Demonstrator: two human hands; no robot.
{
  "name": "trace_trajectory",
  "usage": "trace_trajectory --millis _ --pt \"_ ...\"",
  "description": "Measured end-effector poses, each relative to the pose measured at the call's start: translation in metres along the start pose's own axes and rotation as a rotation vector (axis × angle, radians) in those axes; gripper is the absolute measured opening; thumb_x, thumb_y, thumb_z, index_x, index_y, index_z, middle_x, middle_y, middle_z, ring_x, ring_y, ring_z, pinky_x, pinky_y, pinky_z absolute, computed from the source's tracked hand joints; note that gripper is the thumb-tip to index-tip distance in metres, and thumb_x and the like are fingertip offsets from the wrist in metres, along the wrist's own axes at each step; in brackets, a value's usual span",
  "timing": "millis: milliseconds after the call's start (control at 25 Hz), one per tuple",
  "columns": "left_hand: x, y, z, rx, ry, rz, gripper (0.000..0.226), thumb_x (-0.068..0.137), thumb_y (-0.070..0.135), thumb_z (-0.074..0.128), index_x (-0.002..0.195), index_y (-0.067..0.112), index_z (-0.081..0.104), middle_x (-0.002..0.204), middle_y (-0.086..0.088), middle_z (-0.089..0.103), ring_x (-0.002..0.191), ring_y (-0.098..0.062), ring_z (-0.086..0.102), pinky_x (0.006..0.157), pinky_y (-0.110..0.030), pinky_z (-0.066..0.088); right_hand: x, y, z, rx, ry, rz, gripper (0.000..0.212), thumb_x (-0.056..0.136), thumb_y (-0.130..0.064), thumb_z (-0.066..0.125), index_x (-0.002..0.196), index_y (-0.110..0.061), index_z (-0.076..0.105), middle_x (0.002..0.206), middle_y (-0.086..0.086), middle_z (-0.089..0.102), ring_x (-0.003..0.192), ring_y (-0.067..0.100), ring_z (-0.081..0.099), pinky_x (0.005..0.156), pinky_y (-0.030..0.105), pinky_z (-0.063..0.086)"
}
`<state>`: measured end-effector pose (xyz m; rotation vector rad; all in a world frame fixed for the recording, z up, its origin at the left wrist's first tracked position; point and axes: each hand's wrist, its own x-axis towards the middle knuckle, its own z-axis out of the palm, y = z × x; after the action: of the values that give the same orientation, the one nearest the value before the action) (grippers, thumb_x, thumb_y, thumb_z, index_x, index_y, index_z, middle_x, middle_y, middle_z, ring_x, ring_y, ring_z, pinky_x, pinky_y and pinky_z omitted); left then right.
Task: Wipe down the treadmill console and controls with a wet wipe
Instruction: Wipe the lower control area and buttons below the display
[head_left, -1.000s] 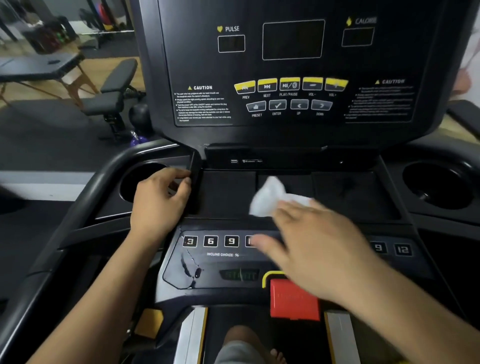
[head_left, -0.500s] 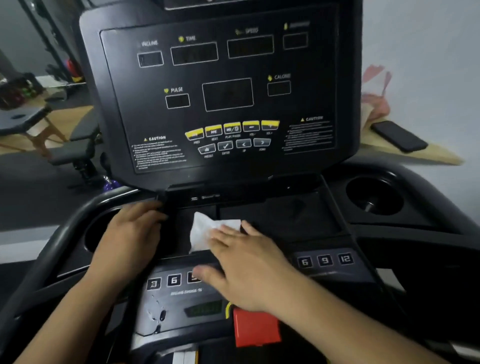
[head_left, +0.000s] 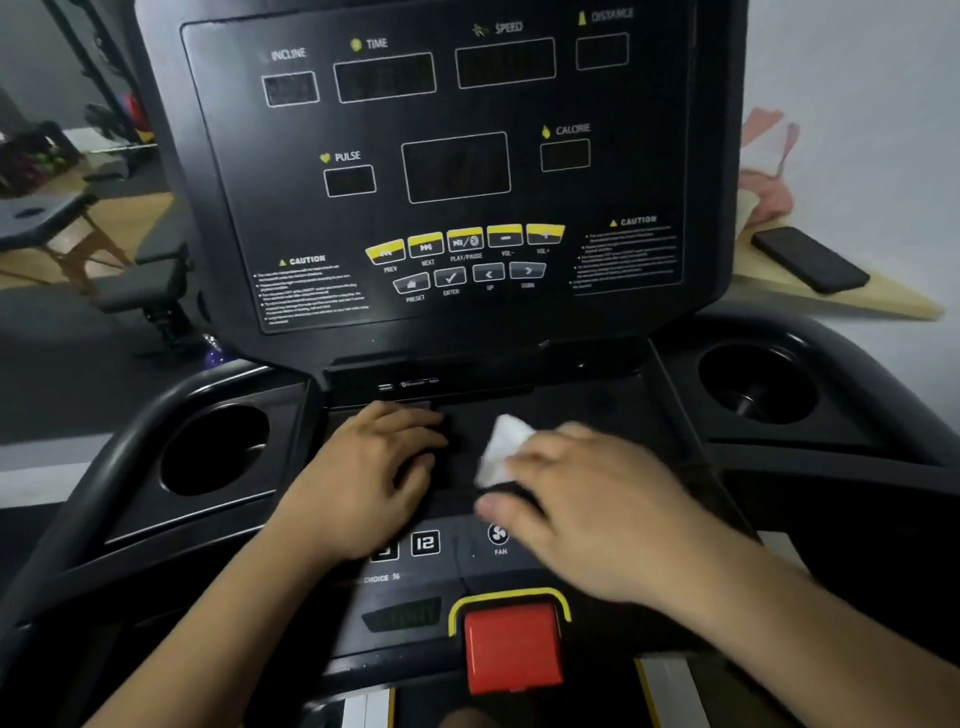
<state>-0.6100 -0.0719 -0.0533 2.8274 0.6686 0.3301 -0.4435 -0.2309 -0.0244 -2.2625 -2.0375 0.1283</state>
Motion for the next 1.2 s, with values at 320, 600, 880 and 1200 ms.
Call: trace_trajectory --millis 320,600,880,1200 --pt "0.002 -0.005 0.002 -0.015 -0.003 -0.013 0.047 0.087 0.039 0.038 0.112 0.020 0.072 0.128 0.008 0.064 0.118 -0.013 0.052 0.103 -0.034 0.043 -0.004 0.034 0.002 -0.239 -0.047 0.246 0.099 0.081 -0.074 -0.010 0.111 -0.018 0.066 0.117 0.000 0.061 0.113 0.022 0.052 0.114 0.057 0.010" --pt "-0.001 -0.005 0.001 -0.028 -0.005 -0.010 0.049 0.090 0.042 0.036 0.114 0.020 0.072 0.131 0.008 0.062 0.121 -0.013 0.052 0.104 -0.034 0.042 0.012 0.024 -0.001 -0.197 -0.068 0.316 0.088 0.088 -0.070 0.001 0.118 -0.013 0.060 0.124 0.011 0.060 0.120 0.027 0.051 0.116 0.057 0.004" --pt "0.001 -0.005 0.002 -0.017 0.010 -0.005 0.047 0.088 0.041 0.038 0.111 0.020 0.073 0.128 0.008 0.064 0.115 -0.014 0.053 0.102 -0.033 0.042 0.009 0.031 -0.008 -0.210 -0.137 0.355 0.088 0.088 -0.073 0.005 0.124 -0.012 0.058 0.131 0.017 0.054 0.128 0.029 0.043 0.115 0.059 0.001" --pt "0.001 -0.005 0.002 -0.018 0.006 -0.016 0.047 0.088 0.041 0.037 0.112 0.020 0.072 0.129 0.009 0.063 0.117 -0.013 0.053 0.102 -0.035 0.043 -0.002 0.020 0.004 -0.277 -0.037 0.327 0.097 0.082 -0.074 -0.006 0.095 -0.012 0.067 0.095 0.012 0.065 0.097 0.030 0.057 0.105 0.054 0.020"
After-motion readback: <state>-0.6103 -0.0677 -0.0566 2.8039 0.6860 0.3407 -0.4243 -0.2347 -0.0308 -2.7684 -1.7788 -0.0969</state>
